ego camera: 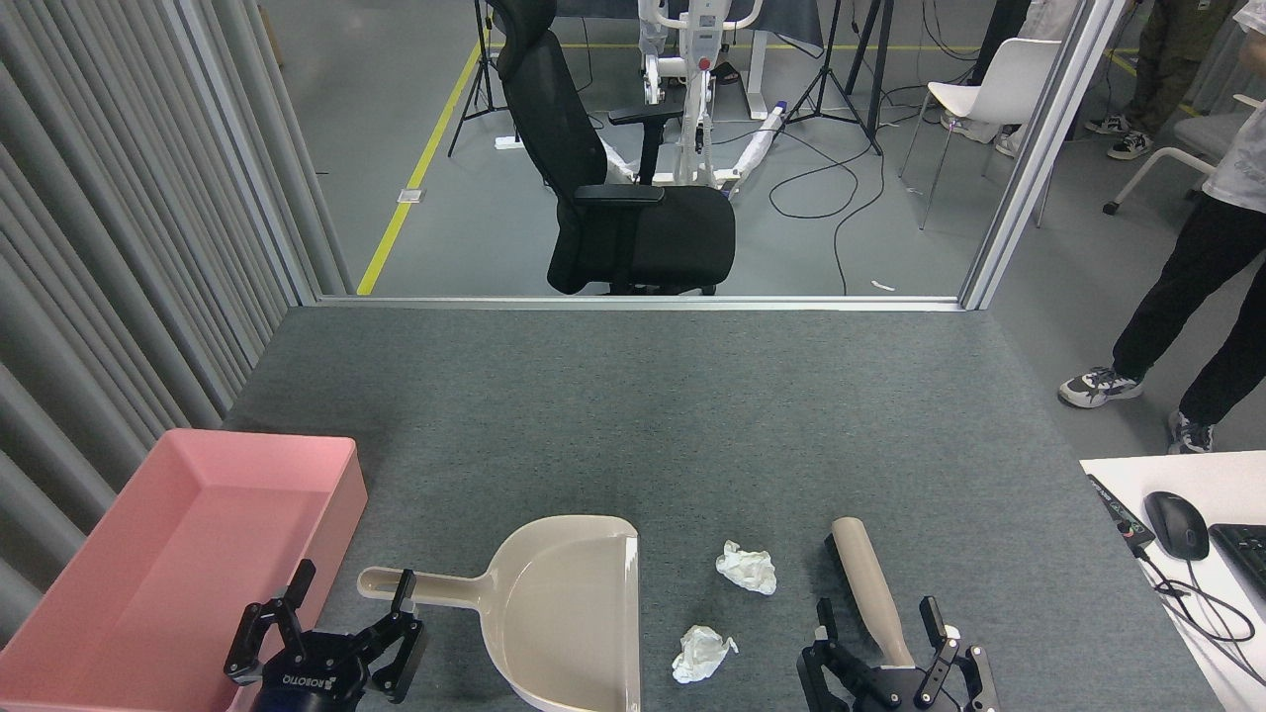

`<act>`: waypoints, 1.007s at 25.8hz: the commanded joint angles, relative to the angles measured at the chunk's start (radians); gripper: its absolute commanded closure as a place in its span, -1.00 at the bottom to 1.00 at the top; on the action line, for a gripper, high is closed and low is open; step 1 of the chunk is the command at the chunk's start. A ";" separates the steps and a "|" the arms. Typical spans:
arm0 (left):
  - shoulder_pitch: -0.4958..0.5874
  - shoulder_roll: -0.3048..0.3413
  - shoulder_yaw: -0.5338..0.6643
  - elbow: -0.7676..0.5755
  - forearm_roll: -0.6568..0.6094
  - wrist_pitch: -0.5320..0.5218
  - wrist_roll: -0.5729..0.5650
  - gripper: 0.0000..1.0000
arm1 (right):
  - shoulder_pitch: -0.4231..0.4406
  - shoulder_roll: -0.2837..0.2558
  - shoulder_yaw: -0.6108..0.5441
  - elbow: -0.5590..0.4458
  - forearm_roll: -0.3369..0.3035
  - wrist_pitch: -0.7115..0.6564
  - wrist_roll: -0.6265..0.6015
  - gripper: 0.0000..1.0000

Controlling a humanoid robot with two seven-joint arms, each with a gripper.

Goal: Sweep and dump garbage into bin
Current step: 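Grasp the beige dustpan handle with the left gripper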

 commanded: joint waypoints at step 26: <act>0.002 0.002 0.000 0.000 0.002 0.057 -0.038 -1.00 | 0.000 0.000 0.000 0.000 0.000 -0.002 -0.002 -1.00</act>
